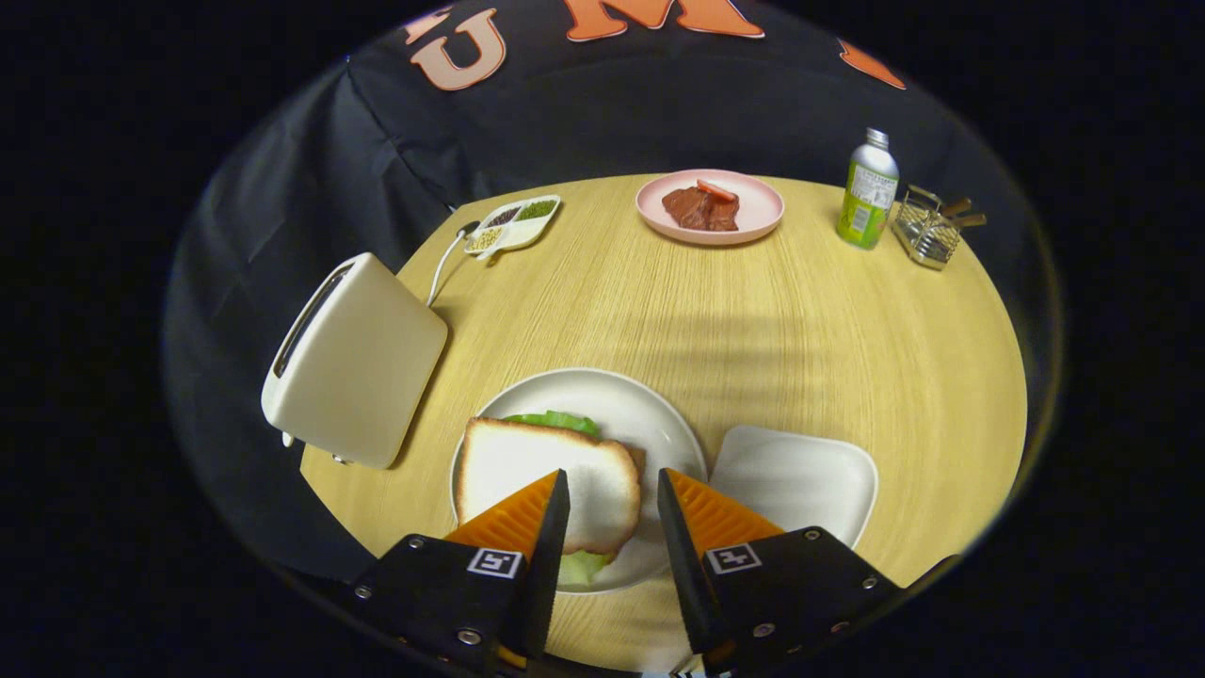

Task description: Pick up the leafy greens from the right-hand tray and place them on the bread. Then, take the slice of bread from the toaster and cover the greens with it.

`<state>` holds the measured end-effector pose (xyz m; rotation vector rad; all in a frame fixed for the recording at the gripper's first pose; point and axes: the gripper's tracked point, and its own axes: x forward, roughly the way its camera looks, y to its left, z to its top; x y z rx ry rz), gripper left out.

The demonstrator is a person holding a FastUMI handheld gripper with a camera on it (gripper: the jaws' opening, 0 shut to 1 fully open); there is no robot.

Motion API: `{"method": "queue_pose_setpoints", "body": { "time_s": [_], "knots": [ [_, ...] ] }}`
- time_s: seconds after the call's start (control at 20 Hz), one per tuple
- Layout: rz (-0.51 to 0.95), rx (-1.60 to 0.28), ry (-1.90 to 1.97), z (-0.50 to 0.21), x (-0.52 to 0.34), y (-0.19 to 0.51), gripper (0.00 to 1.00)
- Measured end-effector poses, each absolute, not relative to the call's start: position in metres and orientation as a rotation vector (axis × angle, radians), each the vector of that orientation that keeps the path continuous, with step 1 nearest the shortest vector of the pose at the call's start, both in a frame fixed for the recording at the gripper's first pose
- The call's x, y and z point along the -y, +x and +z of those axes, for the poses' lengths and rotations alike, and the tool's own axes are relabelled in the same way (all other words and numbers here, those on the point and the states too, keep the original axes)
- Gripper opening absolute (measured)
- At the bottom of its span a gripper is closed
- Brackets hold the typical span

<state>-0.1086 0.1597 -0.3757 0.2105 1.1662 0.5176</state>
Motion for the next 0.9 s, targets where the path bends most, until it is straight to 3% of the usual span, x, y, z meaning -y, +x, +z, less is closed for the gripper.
{"method": "queue_pose_setpoints", "body": {
  "time_s": [0.4, 0.9],
  "knots": [
    [0.429, -0.748, 0.256, -0.233, -0.121, -0.027, 0.65],
    [0.260, -0.248, 0.185, -0.039, -0.057, 0.034, 0.69]
  ]
}}
